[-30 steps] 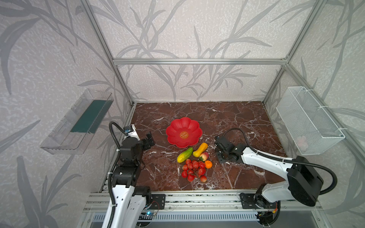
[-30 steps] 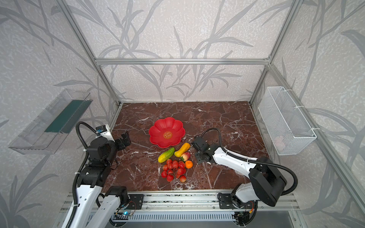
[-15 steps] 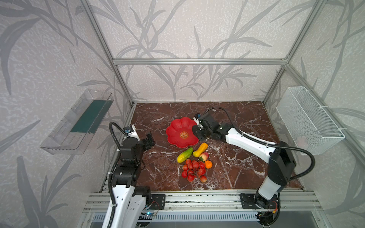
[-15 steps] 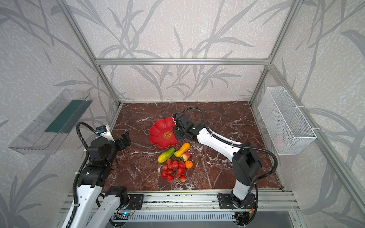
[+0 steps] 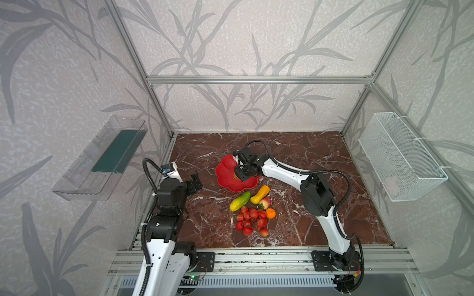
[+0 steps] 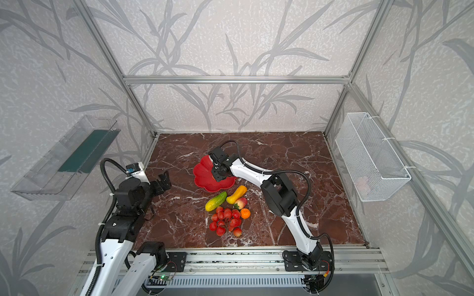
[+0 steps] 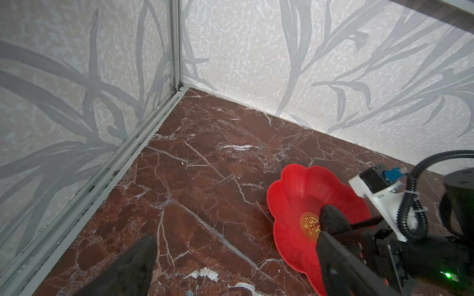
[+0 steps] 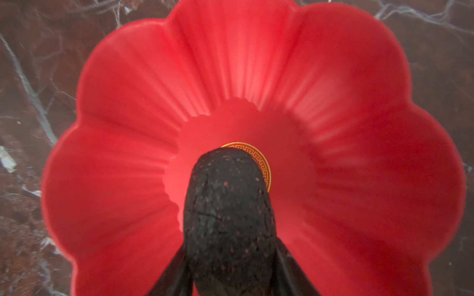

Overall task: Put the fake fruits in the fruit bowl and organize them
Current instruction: 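Carry the avocado into the red bowl and release it with the right gripper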

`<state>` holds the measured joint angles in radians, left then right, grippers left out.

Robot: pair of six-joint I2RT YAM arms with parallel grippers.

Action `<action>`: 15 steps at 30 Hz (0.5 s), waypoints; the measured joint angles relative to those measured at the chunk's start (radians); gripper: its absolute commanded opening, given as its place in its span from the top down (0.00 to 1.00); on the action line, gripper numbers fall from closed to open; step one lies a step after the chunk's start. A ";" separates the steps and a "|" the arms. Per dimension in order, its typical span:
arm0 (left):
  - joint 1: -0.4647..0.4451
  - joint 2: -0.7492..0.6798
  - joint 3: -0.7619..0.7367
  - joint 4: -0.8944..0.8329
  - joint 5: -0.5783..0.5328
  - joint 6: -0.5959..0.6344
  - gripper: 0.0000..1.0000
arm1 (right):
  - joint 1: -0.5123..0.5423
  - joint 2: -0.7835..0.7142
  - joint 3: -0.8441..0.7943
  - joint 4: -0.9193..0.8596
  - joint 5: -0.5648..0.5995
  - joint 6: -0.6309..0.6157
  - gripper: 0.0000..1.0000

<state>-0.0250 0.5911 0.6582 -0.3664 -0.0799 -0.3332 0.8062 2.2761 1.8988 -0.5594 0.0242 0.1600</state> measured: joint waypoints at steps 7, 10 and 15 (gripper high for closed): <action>0.000 0.017 0.000 -0.002 0.026 -0.006 0.09 | 0.000 0.042 0.050 -0.025 -0.018 0.014 0.28; -0.001 0.034 0.000 -0.010 0.052 -0.011 0.11 | 0.000 0.032 0.055 -0.032 -0.018 0.019 0.24; -0.022 0.097 0.018 -0.061 0.180 -0.008 0.19 | -0.001 -0.151 -0.121 0.022 -0.006 0.027 0.11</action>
<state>-0.0467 0.6880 0.6762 -0.4274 0.1005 -0.3412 0.8055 2.1254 1.7775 -0.5373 0.0177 0.1867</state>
